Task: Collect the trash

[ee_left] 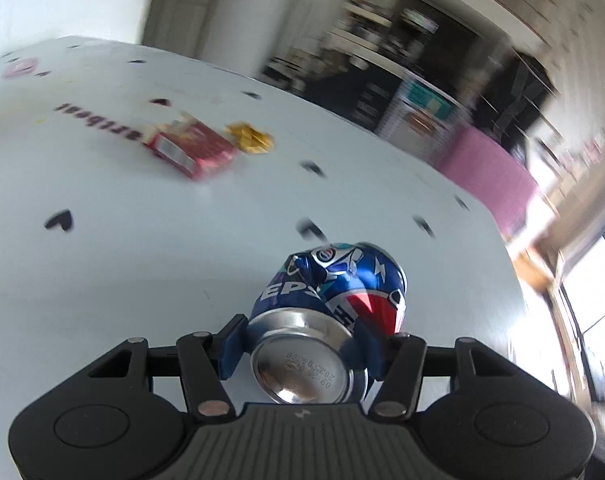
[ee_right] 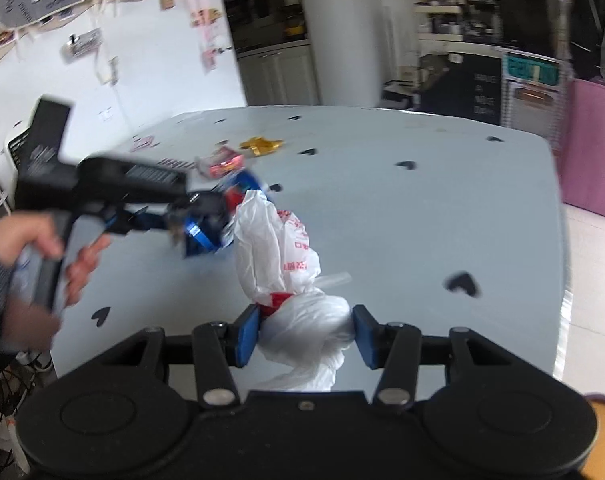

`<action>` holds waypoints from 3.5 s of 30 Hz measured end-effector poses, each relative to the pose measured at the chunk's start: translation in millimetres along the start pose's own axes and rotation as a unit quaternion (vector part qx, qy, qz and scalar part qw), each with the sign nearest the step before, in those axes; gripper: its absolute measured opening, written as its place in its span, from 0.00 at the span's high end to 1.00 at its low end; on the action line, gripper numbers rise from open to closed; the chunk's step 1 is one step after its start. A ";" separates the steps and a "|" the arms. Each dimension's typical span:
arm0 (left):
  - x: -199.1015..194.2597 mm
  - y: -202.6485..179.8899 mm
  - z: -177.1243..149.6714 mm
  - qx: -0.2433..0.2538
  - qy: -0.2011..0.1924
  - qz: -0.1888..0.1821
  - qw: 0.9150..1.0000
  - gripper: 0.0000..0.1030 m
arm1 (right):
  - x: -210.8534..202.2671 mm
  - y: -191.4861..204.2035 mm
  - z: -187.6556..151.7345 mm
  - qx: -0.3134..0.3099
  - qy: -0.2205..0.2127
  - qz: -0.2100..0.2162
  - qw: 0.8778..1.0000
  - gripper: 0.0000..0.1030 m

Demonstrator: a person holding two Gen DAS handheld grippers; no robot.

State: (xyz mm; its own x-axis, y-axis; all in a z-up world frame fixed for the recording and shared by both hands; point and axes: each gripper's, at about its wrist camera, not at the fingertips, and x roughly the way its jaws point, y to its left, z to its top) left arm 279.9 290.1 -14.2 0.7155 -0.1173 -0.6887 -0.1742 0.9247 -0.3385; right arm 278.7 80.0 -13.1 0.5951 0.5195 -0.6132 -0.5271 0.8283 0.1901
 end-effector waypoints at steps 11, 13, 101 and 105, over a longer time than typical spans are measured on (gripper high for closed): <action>-32.1 -11.4 -68.8 -0.050 -0.048 0.034 0.997 0.32 | -37.0 -25.7 -31.2 0.042 -0.007 -0.023 0.999 0.51; -36.7 -12.2 -78.9 -0.082 -0.075 0.041 0.993 0.33 | -42.0 -26.0 -34.1 0.043 -0.009 -0.023 0.999 0.51; -45.6 -42.5 -101.5 -0.035 -0.147 -0.023 0.988 0.56 | -35.1 -30.7 -15.0 0.028 -0.025 -0.060 0.997 0.52; -58.0 -51.4 -97.2 -0.031 -0.154 -0.021 0.987 0.56 | -45.6 -32.0 -14.2 0.028 -0.033 -0.061 0.997 0.52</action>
State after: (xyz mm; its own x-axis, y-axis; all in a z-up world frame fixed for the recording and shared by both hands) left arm 181.5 214.2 -19.2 0.8934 -0.0309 -0.4483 -0.1736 0.8965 -0.4076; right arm 259.8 26.8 -2.2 0.6919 0.4258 -0.5830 -0.4154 0.8953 0.1609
